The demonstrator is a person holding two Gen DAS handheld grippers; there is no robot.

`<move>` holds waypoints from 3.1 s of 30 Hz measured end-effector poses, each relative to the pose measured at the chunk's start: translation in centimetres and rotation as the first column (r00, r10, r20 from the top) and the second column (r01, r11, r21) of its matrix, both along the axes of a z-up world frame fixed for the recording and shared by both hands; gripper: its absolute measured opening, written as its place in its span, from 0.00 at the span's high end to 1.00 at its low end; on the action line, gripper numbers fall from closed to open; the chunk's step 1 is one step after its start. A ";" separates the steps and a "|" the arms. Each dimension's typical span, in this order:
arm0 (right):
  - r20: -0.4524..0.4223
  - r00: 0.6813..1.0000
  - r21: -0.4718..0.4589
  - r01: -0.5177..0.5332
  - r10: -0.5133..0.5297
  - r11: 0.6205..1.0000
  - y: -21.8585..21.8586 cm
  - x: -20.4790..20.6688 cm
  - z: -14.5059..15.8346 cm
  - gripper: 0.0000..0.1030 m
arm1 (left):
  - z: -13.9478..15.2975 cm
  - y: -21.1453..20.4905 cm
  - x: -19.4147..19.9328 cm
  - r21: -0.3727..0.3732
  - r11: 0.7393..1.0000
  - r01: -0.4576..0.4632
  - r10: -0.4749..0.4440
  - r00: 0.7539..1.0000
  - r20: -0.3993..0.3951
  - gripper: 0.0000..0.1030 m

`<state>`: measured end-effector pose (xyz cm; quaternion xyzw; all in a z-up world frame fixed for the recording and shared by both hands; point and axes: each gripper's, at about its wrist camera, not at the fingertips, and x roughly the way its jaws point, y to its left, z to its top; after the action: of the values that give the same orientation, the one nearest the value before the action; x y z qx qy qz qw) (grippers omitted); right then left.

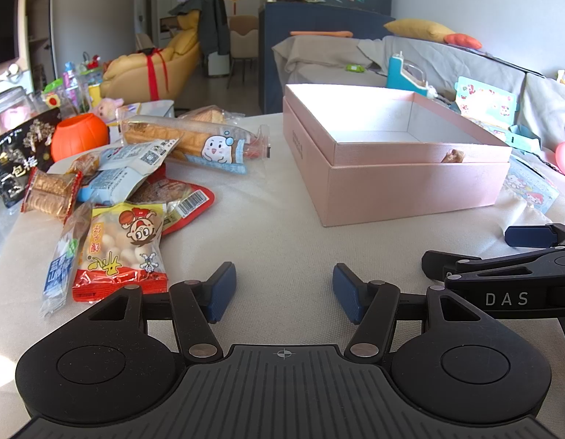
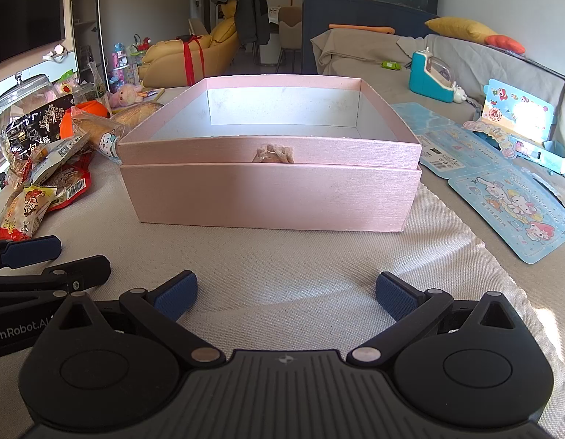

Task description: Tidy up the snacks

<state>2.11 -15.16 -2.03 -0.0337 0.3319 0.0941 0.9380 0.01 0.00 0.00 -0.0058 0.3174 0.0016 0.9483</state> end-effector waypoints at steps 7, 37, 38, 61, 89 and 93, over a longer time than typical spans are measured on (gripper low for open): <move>0.000 1.000 0.000 0.000 0.000 1.000 0.0 0.0 0.0 0.00 | 0.0 0.0 0.0 0.003 1.000 0.000 0.000 1.000 0.000 0.38; -0.001 1.000 0.001 0.000 0.000 1.000 -0.1 -0.1 0.1 0.00 | 0.3 -0.1 0.0 0.001 1.000 0.001 -0.001 1.000 0.000 0.38; -0.001 1.000 0.001 -0.001 0.001 1.000 -0.1 -0.2 0.1 0.00 | 0.3 0.0 0.0 -0.004 1.000 0.003 -0.003 1.000 0.001 0.38; -0.157 0.965 0.013 -0.211 0.211 0.977 8.2 5.9 3.9 0.00 | 4.9 16.9 -1.7 -0.183 0.958 -0.221 0.225 0.974 0.001 0.41; -0.174 0.908 0.023 -0.384 0.382 0.923 11.2 0.9 3.6 0.39 | 1.6 16.7 0.7 -0.183 0.978 -0.103 0.089 0.993 -0.083 0.60; -0.175 0.908 0.093 -0.371 0.382 0.924 12.3 1.9 4.1 0.26 | 1.8 16.8 -3.0 -0.120 0.983 -0.140 0.131 0.988 -0.086 0.60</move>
<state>3.97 -2.90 2.04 -0.0608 0.4041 0.2854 0.8669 -2.98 16.84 1.79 -0.0870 0.3524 0.0464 0.9306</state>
